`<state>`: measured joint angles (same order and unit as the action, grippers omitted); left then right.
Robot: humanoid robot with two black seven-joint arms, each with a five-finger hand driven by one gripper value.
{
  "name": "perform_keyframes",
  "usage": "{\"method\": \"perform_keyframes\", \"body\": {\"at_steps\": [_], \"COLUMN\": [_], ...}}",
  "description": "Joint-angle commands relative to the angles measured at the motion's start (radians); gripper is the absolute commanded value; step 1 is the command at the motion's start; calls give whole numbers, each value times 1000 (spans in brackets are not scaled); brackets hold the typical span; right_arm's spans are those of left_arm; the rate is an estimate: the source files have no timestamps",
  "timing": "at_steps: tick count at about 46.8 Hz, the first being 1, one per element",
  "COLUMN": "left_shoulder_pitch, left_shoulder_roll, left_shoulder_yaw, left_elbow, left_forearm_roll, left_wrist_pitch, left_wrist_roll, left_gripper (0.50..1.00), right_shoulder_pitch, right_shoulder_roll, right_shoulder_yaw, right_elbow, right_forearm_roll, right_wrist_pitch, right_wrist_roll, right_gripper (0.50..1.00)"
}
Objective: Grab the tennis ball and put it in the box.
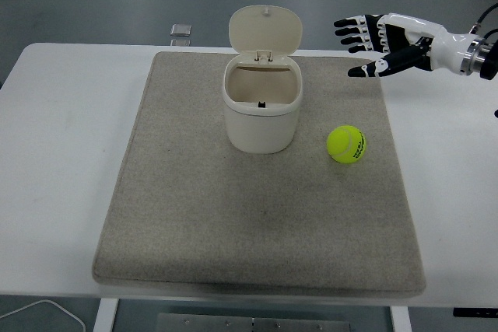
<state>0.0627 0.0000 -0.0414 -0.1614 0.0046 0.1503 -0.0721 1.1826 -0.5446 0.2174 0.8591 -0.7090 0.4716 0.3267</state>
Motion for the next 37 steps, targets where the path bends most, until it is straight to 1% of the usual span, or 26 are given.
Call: {"method": "perform_keyframes", "body": {"at_steps": [1,8,11,14,23,31,37], "left_shoulder_pitch": [0,0,0,0,0,0,0], "left_shoulder_roll": [0,0,0,0,0,0,0], "left_shoulder_yaw": [0,0,0,0,0,0,0], "left_elbow": [0,-1,0,0,-1,-1,0], "left_forearm_roll": [0,0,0,0,0,0,0], "left_wrist_pitch": [0,0,0,0,0,0,0], "left_wrist_roll": [0,0,0,0,0,0,0], "left_gripper": [996,996,996,996,996,996,996], "right_shoulder_pitch": [0,0,0,-1,-1,-15,-15], "right_shoulder_roll": [-12,-18,-34,-54,-97,-101,-95], "right_shoulder_yaw": [0,0,-3,-10,-15,-30,-88], "right_elbow": [31,60,84,112,164,182,186], "right_forearm_roll": [-65,-196,-242,-288,-426,-532,-550], "right_wrist_pitch": [-1,-10,-36,-47,-53,-68,-114], "right_wrist_roll": [21,58,77,97,152,161,160], "right_gripper": [928,928,928,928,928,926,924]}}
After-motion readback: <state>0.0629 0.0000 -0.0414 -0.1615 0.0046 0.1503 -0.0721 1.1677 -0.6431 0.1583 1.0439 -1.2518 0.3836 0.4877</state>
